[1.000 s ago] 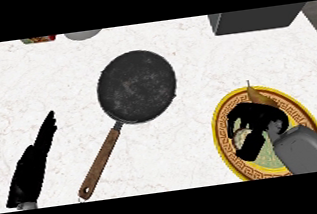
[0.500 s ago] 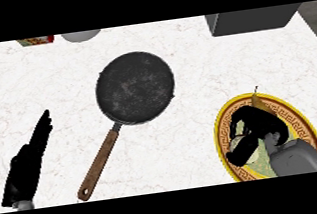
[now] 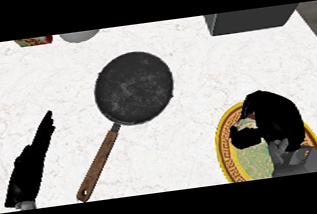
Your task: Pick the cupcake from the plate and place it in the pan
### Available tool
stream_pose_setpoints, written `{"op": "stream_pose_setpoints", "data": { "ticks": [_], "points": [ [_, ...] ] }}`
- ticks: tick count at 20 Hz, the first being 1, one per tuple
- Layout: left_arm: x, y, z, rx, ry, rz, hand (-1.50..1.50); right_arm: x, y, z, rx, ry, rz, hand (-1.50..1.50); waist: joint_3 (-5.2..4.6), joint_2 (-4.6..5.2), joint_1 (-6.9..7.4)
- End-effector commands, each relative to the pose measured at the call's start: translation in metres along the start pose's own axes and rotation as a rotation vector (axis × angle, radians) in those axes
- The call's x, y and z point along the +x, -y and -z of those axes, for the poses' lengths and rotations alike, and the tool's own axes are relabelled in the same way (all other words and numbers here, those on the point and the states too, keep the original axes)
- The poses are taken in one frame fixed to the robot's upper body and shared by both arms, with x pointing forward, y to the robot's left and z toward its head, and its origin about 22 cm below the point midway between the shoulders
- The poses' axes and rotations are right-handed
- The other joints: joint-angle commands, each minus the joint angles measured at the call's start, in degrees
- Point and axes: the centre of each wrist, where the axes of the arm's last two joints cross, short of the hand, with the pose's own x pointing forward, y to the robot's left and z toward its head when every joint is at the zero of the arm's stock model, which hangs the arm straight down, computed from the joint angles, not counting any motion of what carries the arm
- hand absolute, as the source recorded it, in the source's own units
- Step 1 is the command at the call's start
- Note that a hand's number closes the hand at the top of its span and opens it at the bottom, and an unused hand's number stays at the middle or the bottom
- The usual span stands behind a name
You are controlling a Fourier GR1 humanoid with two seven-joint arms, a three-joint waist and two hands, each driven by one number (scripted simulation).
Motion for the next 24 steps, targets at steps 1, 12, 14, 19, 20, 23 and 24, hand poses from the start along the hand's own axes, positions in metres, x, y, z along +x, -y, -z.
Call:
{"op": "stream_pose_setpoints", "data": {
  "ticks": [1,12,14,19,20,23,24],
  "points": [
    [-0.002,-0.015,0.004,-0.011,0.003,-0.006,0.00,0.016,0.029,-0.019,-0.344,0.081,0.008,1.50,-0.01,0.09,0.45],
    [0.006,-0.002,0.009,-0.017,0.024,0.009,0.00,0.126,0.047,-0.018,-0.446,0.288,0.155,1.50,0.11,0.71,1.75],
    [-0.005,0.015,0.012,-0.025,0.025,-0.006,0.00,0.140,0.068,-0.008,-0.386,0.302,0.214,1.50,0.08,0.82,1.75],
    [0.004,0.011,0.019,-0.047,0.042,0.003,0.00,0.173,0.054,0.026,-0.331,0.295,0.299,1.50,0.09,1.17,2.72],
    [0.019,0.008,0.016,-0.034,0.053,0.016,0.00,0.179,0.040,0.026,-0.341,0.280,0.305,1.50,0.12,1.13,3.33],
    [0.008,0.011,0.008,-0.073,0.046,0.019,0.00,0.187,0.027,0.044,-0.287,0.265,0.342,1.50,0.11,1.47,4.74],
    [0.008,0.016,0.009,-0.058,0.060,-0.002,0.00,0.188,0.026,0.053,-0.266,0.270,0.337,1.50,0.11,1.50,4.60]
  ]
}}
